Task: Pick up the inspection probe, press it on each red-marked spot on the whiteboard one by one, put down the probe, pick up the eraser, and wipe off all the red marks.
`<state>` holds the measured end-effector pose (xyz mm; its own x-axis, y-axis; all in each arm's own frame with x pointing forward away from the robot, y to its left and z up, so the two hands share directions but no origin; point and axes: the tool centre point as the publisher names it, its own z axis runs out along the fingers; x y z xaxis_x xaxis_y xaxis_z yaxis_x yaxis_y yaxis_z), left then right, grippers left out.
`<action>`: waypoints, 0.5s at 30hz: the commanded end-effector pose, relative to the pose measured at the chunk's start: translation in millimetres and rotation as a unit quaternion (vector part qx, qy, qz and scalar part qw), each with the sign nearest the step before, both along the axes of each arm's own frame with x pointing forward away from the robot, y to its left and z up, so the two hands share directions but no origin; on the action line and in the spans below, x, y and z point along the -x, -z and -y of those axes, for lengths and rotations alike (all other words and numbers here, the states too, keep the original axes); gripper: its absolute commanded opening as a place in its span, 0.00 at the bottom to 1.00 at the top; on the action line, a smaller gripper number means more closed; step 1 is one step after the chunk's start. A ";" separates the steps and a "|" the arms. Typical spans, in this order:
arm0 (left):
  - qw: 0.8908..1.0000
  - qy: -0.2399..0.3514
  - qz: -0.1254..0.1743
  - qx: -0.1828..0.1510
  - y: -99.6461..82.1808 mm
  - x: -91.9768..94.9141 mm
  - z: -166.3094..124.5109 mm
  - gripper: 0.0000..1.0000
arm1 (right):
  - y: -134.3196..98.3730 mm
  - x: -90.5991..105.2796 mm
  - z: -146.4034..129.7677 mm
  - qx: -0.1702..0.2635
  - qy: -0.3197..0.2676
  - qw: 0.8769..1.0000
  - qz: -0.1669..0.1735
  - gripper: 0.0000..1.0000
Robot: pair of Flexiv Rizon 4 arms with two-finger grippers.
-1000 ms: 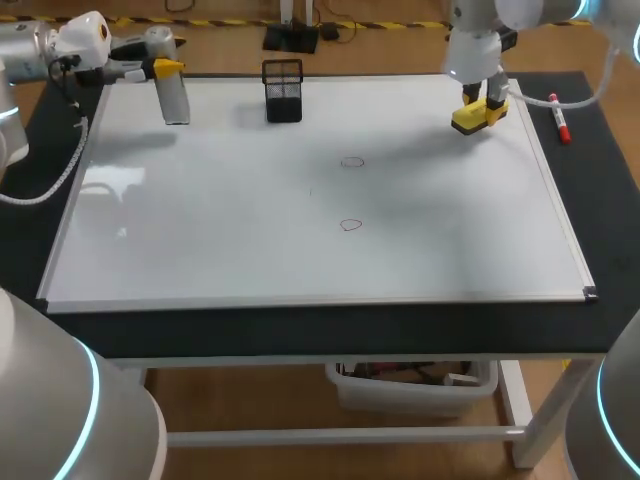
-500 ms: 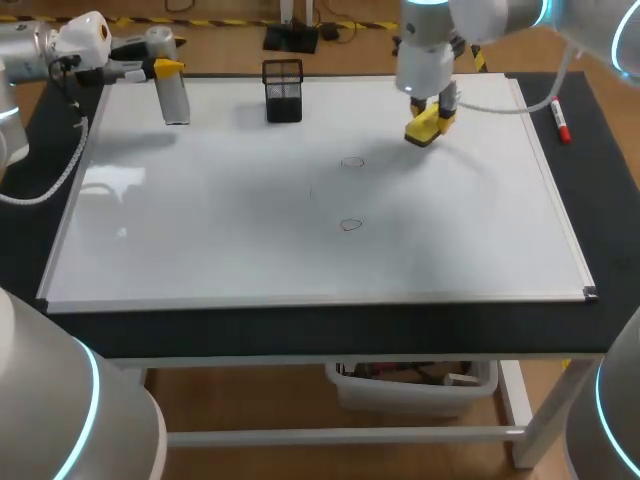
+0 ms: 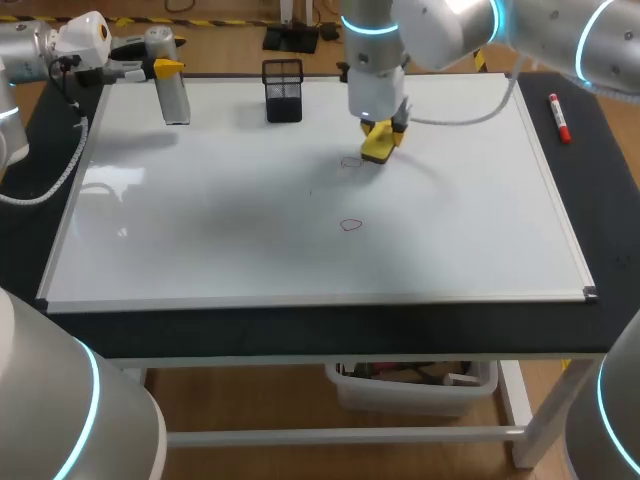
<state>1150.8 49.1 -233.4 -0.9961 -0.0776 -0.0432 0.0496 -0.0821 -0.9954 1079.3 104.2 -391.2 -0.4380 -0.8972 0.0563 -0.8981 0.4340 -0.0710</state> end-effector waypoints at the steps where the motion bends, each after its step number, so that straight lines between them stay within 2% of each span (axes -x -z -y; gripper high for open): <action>1: 1.000 0.003 0.000 0.000 -0.8 -2.1 -0.8 0.00 | 3.8 3.9 -17.6 0.002 -0.021 1.000 0.000 0.00; 15: 1.000 0.003 0.000 0.000 -0.8 -2.1 -0.8 0.00 | 12.1 12.0 -64.4 0.002 -0.112 0.994 0.002 0.00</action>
